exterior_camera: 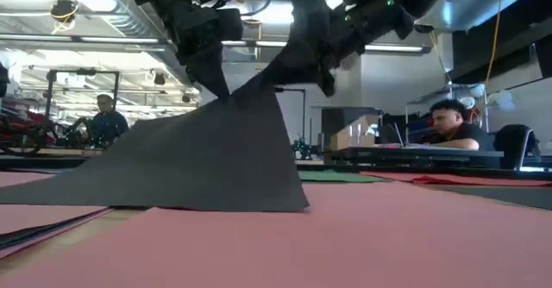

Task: Organize paper
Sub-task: Stack the black paper on top of the other black paper

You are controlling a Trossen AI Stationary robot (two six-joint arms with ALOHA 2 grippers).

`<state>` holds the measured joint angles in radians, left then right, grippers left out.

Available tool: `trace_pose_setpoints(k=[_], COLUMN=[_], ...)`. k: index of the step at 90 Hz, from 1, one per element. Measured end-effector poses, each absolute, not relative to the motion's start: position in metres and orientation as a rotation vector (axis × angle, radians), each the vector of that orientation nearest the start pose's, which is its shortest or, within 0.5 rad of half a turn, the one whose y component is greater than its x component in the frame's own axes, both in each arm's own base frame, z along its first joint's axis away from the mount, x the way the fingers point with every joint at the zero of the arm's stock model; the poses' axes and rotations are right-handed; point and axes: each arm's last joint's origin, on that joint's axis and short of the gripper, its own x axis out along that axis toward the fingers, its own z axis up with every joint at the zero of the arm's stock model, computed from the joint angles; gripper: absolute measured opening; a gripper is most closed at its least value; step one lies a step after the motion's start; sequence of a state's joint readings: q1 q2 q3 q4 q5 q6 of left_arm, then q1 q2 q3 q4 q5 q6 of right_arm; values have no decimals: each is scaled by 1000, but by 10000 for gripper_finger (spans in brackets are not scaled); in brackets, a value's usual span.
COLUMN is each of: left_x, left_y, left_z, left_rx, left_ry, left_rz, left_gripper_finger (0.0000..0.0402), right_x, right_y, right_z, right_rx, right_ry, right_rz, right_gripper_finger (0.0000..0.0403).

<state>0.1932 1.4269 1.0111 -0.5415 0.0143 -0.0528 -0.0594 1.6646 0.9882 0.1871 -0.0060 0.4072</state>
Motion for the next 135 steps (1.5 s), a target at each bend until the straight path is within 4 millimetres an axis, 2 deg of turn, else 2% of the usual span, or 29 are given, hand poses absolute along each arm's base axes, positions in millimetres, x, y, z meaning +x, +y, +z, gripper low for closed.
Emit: trace_pose_setpoints(k=[20, 36, 57, 69, 92, 106, 135], left_x=[281, 282, 282, 282, 281, 280, 271], left_y=[55, 55, 55, 55, 55, 54, 53], left_z=[242, 242, 242, 242, 242, 243, 262], left_rx=[-147, -148, -150, -150, -155, -168, -152], left_ry=[946, 942, 939, 940, 946, 945, 864], left_rz=[190, 190, 192, 192, 194, 201, 196], left_gripper_finger=[0, 0, 0, 0, 6, 6, 6], right_x=[359, 359, 371, 371, 366, 358, 351], right_y=[-27, -32, -35, -37, -36, -35, -34], right_z=[207, 208, 191, 187, 197, 200, 208], right_rx=[445, 451, 480, 477, 445, 428, 411], right_ry=[495, 476, 467, 486, 479, 548, 575], right_rz=[-197, -201, -119, -121, -107, -122, -100], right_gripper_finger=[45, 44, 43, 11, 0, 0, 0])
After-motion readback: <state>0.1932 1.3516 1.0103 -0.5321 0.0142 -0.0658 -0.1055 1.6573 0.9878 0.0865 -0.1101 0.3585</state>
